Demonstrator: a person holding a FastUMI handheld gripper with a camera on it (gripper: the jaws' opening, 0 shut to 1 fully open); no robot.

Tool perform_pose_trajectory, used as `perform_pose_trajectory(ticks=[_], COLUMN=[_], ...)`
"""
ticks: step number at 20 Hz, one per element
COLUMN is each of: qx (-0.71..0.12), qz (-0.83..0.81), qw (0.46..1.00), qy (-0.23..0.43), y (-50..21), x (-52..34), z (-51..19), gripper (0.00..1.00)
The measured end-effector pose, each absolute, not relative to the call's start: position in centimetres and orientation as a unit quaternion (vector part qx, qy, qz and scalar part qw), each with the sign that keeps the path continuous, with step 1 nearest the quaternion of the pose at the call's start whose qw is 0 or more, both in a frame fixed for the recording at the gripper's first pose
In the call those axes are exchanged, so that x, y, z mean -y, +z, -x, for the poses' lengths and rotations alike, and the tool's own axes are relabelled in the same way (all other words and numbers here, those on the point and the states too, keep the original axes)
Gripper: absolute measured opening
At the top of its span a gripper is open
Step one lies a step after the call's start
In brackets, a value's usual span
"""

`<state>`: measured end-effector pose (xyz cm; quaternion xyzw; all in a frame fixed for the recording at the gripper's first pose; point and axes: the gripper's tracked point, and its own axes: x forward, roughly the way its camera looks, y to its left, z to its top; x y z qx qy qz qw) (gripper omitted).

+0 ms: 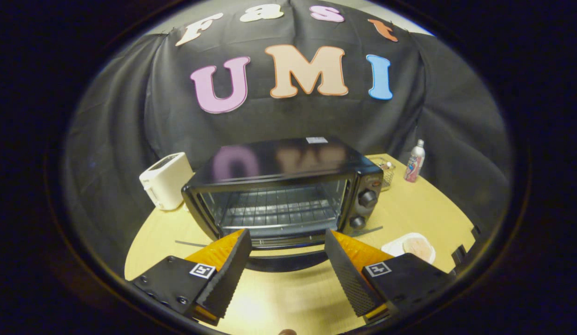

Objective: Open the toaster oven, put the food inside, and close the toaster oven door.

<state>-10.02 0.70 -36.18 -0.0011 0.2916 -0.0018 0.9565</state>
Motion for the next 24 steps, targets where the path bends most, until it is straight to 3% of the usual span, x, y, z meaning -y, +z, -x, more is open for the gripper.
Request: perform_pose_trajectory(ticks=[18, 24], qx=[-0.434, -0.431], qz=[0.108, 0.095], qw=[0.895, 0.897], qy=[0.005, -0.015], y=[-46.6, -45.6], x=[-0.6, 1.8], z=[15.1, 14.2], gripper=[0.98, 1.0])
